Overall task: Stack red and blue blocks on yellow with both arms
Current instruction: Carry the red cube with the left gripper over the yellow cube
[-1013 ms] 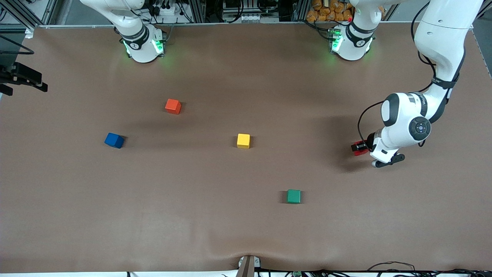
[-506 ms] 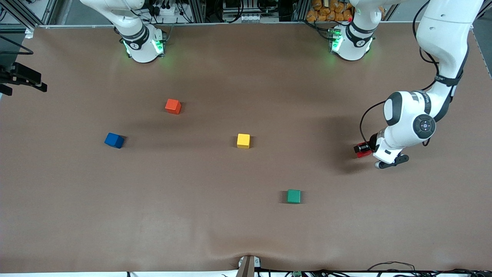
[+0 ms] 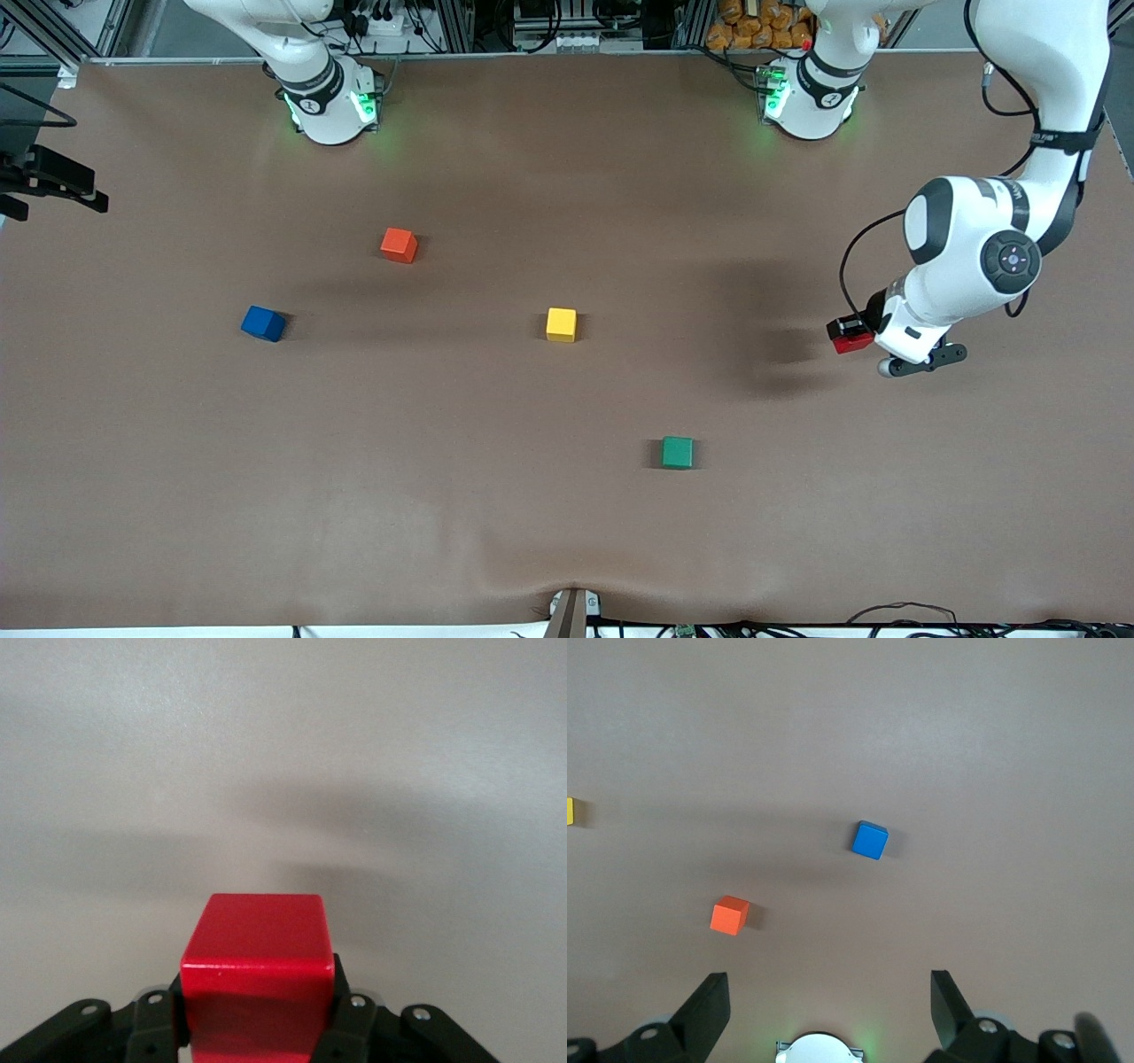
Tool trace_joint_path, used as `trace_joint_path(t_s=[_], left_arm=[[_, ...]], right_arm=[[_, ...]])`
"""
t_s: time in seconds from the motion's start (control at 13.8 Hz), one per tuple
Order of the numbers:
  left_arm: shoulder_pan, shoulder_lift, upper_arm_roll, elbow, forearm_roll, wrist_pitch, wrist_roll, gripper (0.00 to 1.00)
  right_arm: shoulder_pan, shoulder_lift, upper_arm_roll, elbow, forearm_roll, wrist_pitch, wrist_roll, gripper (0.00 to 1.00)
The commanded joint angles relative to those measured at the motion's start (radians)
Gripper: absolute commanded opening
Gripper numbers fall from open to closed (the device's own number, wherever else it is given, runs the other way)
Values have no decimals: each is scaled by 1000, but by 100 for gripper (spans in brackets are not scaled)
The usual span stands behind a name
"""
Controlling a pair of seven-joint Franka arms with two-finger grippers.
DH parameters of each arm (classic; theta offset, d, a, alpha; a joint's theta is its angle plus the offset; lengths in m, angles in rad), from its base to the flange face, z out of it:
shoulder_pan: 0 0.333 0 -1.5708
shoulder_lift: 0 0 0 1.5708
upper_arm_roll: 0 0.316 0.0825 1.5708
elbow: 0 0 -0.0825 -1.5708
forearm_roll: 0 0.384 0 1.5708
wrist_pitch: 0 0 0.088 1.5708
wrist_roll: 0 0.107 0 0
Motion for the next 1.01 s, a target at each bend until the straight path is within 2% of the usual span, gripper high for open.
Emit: trace_joint_path(t_s=[0.0,0.22,0.43,0.72,0.94], left_arm=[[3,-29,-6,74,-16,-114,7,0],[1,-30,-24,174,-16,-253,-7,0],[-2,-30,-41,223,-14,-312,-33,0],[-3,-18,-122,315,-12,-401,-94,0],[-6,-17,-174,328,-11,-413,-106,0]], right_arm=[[-26,7,15,11,17,-10,10,100],[-26,7,15,11,17,-10,10,100],[-26,7,15,11,17,-10,10,100],[-27,7,15,11,17,-10,10,100],[-27,7,15,11,17,-10,10,100]])
